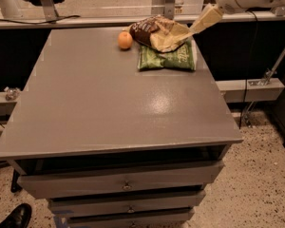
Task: Move brown chip bag near orange
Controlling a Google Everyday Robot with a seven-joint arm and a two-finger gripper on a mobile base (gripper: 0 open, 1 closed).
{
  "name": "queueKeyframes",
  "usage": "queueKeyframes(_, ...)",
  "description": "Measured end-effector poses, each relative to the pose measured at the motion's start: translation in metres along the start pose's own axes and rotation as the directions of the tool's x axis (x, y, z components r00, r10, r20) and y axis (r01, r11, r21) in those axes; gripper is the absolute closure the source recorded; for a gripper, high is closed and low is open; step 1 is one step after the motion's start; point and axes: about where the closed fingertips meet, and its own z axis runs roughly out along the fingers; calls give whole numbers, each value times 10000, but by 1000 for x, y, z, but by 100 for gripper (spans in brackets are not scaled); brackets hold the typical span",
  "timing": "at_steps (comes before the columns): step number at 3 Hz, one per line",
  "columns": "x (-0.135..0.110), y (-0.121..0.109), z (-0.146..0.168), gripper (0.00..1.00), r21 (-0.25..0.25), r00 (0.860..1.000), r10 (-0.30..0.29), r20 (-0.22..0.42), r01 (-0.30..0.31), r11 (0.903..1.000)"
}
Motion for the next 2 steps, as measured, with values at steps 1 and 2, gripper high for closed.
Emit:
queueKeyframes(1, 5, 8, -49, 0, -571, 9999, 44, 160, -35, 9984)
queueKeyframes(2, 22, 12, -99, 0, -1126, 9995, -66, 304, 100, 9936)
